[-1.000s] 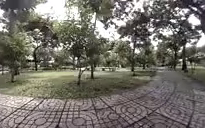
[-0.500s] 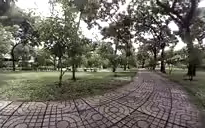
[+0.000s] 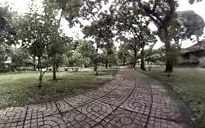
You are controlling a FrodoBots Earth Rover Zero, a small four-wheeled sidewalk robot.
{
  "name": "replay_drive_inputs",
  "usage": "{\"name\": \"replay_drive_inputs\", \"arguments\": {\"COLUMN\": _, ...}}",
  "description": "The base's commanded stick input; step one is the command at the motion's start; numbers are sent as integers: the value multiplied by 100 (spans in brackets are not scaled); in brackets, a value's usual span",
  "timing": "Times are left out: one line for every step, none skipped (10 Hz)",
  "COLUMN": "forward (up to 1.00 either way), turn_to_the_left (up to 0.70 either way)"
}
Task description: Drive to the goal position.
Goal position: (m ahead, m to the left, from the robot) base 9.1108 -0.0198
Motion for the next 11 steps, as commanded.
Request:
{"name": "replay_drive_inputs", "arguments": {"forward": 100, "turn_to_the_left": -27}}
{"name": "replay_drive_inputs", "arguments": {"forward": 100, "turn_to_the_left": -1}}
{"name": "replay_drive_inputs", "arguments": {"forward": 100, "turn_to_the_left": 0}}
{"name": "replay_drive_inputs", "arguments": {"forward": 100, "turn_to_the_left": 0}}
{"name": "replay_drive_inputs", "arguments": {"forward": 100, "turn_to_the_left": 0}}
{"name": "replay_drive_inputs", "arguments": {"forward": 100, "turn_to_the_left": 0}}
{"name": "replay_drive_inputs", "arguments": {"forward": 100, "turn_to_the_left": 0}}
{"name": "replay_drive_inputs", "arguments": {"forward": 100, "turn_to_the_left": 0}}
{"name": "replay_drive_inputs", "arguments": {"forward": 100, "turn_to_the_left": 0}}
{"name": "replay_drive_inputs", "arguments": {"forward": 100, "turn_to_the_left": 0}}
{"name": "replay_drive_inputs", "arguments": {"forward": 100, "turn_to_the_left": 0}}
